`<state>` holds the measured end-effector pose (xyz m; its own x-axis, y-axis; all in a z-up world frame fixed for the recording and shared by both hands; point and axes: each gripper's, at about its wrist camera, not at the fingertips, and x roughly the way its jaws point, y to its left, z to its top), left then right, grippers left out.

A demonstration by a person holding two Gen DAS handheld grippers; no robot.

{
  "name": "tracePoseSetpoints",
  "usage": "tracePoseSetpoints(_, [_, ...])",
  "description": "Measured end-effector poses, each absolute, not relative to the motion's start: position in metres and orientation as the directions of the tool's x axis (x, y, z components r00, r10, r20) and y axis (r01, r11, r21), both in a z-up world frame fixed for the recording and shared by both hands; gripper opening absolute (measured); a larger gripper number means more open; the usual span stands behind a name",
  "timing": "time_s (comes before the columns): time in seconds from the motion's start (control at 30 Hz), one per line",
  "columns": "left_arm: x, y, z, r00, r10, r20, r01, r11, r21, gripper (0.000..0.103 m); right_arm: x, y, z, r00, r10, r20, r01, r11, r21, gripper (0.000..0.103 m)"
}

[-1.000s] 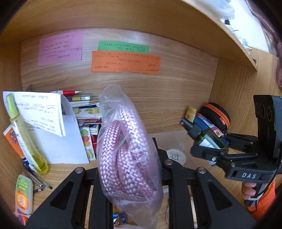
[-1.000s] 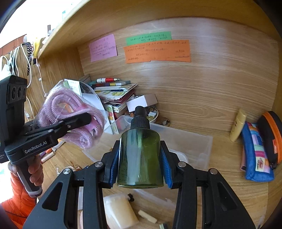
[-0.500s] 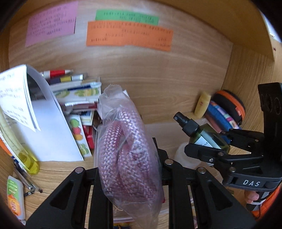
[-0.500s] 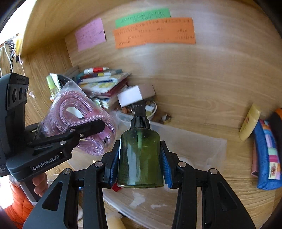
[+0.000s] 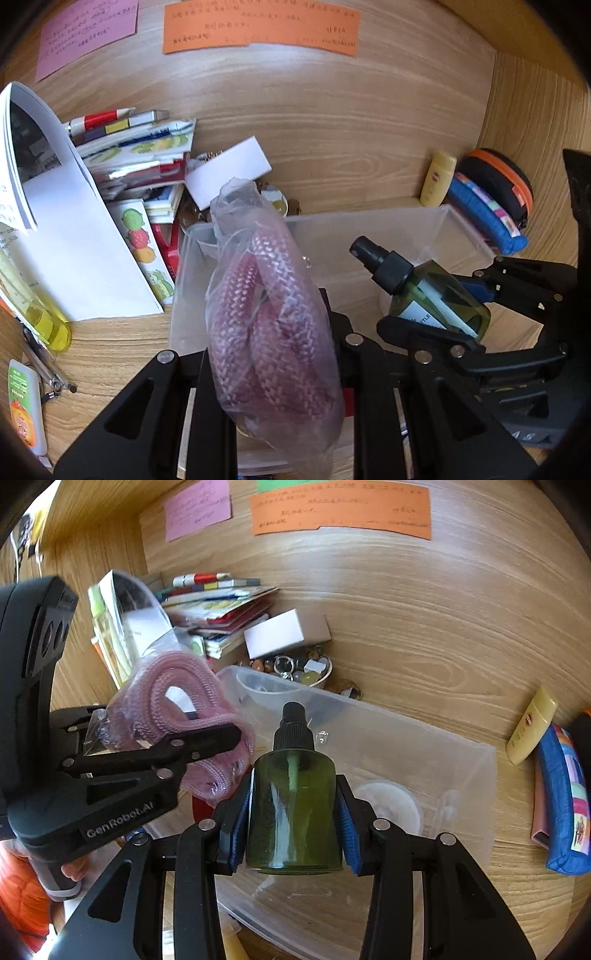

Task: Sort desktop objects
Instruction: 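Lift the rope bag and green bottle and carry both over the clear box, then lower both items into the clear box and open both grippers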

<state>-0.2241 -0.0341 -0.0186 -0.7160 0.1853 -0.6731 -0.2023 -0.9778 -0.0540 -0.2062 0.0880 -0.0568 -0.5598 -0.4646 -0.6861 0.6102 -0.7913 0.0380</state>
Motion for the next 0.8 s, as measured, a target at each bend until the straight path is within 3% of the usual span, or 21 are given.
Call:
tracePoseSetpoints(0.53, [-0.229, -0.037, -0.029, -0.678, 0.182, -0.712, -0.199, -0.978, -0.061, 0.024, -0.219, 0.087, -0.067, -0.522, -0.447, -0.726, 0.589, -0.805, 0.072, 0.039])
tracePoseSetpoints(0.8, [-0.226, -0.038, -0.026, -0.683, 0.183, -0.707, -0.203, -0.978, -0.056, 0.029, -0.219, 0.092, -0.064, -0.539, -0.447, -0.714, 0.575, -0.815, 0.076, 0.050])
